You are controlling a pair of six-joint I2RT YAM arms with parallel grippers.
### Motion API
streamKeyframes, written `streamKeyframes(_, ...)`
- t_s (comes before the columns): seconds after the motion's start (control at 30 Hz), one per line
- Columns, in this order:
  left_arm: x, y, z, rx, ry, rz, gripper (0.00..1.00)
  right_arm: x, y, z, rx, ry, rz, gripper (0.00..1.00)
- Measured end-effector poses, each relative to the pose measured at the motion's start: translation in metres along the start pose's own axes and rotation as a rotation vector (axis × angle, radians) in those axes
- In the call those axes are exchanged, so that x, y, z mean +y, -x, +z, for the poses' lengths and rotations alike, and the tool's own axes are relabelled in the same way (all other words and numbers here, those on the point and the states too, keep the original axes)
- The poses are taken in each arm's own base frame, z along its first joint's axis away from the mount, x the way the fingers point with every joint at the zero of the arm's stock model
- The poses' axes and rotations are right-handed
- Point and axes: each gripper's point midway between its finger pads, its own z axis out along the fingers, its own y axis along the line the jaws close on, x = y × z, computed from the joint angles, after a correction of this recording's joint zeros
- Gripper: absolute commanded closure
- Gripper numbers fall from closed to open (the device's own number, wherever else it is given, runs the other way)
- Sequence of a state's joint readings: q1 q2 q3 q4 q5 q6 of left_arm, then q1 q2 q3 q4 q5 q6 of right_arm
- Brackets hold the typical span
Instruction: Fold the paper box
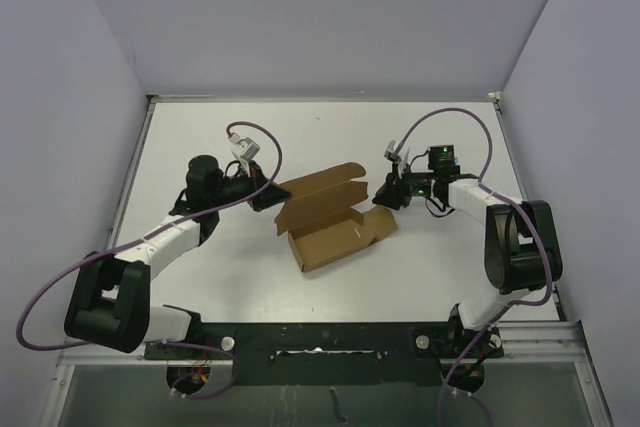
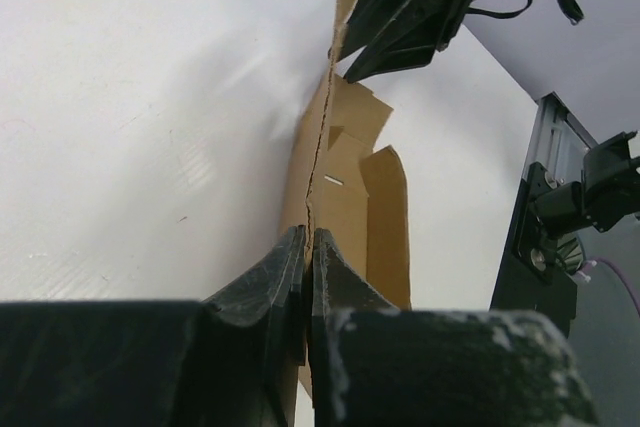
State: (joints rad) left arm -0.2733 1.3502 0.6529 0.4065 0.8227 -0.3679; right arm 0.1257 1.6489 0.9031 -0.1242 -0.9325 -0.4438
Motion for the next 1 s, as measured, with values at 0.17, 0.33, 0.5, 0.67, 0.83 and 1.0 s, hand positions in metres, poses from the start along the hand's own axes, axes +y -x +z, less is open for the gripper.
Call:
streamKeyframes(0.17, -0.011, 0.007, -0.002, -0.035, -0.052, 0.054, 1.00, -0.009, -0.001, -0.010, -0.029, -0.016, 0.028, 0.72)
streamKeyframes(0.33, -0.021, 0.013, -0.003, -0.056, -0.107, 0.117, 1.00, -0.015, -0.007, -0.018, -0.065, -0.035, 0.027, 0.70)
streamKeyframes(0.5, -0.033, 0.018, -0.006, -0.083, -0.184, 0.186, 1.00, -0.010, -0.002, -0.013, -0.100, -0.013, -0.023, 0.70)
streamKeyframes(0.67, -0.039, 0.027, -0.014, -0.121, -0.233, 0.243, 1.00, 0.001, 0.022, -0.025, -0.136, -0.022, -0.163, 0.58)
streamKeyframes(0.83, -0.047, 0.032, -0.021, -0.130, -0.254, 0.279, 1.00, 0.016, 0.059, -0.048, -0.188, -0.052, -0.382, 0.54)
streamKeyframes(1.0, -0.060, 0.039, -0.028, -0.151, -0.277, 0.347, 1.00, 0.025, 0.055, -0.050, -0.176, -0.021, -0.418, 0.44)
